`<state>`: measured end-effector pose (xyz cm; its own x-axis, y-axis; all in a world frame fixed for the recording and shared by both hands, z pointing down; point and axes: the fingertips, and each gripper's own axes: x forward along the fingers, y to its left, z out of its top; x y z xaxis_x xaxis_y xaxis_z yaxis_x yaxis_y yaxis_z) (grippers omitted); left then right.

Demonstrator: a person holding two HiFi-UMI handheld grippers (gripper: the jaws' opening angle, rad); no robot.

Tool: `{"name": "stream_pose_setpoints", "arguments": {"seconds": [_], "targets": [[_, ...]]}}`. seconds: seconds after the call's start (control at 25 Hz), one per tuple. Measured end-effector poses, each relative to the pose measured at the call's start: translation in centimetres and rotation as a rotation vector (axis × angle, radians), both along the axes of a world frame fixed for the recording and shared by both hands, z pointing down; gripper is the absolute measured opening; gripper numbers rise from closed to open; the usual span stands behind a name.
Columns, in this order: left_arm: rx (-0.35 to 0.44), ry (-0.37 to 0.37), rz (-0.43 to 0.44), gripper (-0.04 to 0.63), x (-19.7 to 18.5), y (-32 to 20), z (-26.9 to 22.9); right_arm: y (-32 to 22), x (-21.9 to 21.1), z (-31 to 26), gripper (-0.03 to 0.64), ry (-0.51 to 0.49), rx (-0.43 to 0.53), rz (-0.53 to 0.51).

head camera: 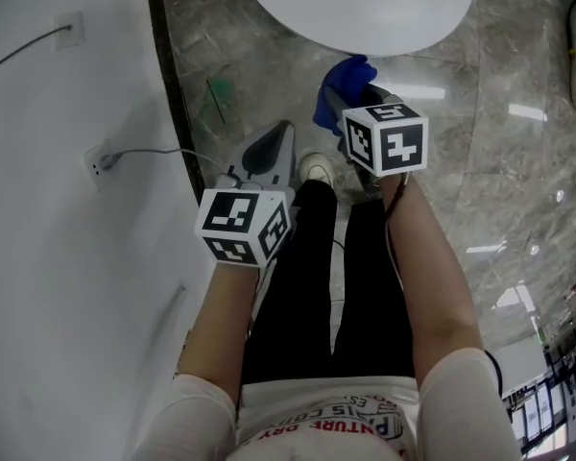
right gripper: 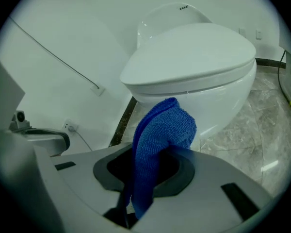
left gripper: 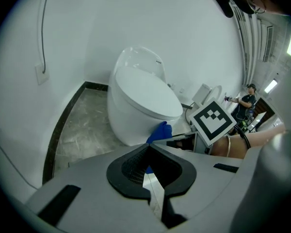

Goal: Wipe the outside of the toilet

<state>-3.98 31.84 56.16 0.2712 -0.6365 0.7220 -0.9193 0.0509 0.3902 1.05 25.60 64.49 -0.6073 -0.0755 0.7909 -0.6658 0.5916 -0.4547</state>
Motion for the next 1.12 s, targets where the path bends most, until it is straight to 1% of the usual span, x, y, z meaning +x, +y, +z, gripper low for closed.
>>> {"name": "stream_pose_setpoints", "arguments": {"seconds": [0.08, 0.2, 0.32, 0.4, 0.56, 0.64, 0.8, 0.96, 1.12], "targets": [[-0.003, -0.001, -0.009, 0.008, 0.2, 0.2, -0.6, 0.4, 0.2, -1.5, 0.077, -0.020, 0.009, -0.016], [0.010, -0.007, -0.023, 0.008, 0.8, -0.2, -2.5, 0.4, 0.6, -5.8, 0.077, -0.071, 0.058, -0.050], [0.046, -0.004, -0.036, 0.008, 1.7, -1.5, -6.0, -0.3, 2.0, -11.1, 0.077, -0.111, 0.122, -0.059], [0.083, -0.004, -0.041, 0.008, 2.5, -2.9, -9.1, -1.5, 3.4, -14.7, 0.077, -0.116, 0.165, -0.050], [0.167, 0.014, -0.028, 0.008, 4.5, -5.3, -17.1, -3.6, 6.1, -22.8, 0.077, -0.115, 0.228, -0.042], [0.220, 0.009, -0.033, 0.008, 5.2, -6.7, -21.4, -4.9, 7.1, -27.3, 0.077, -0.119, 0.278, -0.052], [0.310, -0.023, -0.061, 0.008, 5.1, -9.0, -30.1, -7.4, 8.9, -36.3, 0.077, -0.112, 0.402, -0.049], [0.392, -0.061, -0.074, 0.008, 5.6, -9.7, -39.1, -8.4, 11.0, -45.7, 0.077, -0.102, 0.552, -0.036], [0.478, -0.105, -0.094, 0.008, 5.2, -10.1, -47.4, -9.2, 11.4, -54.0, 0.077, -0.142, 0.632, -0.046]]}}
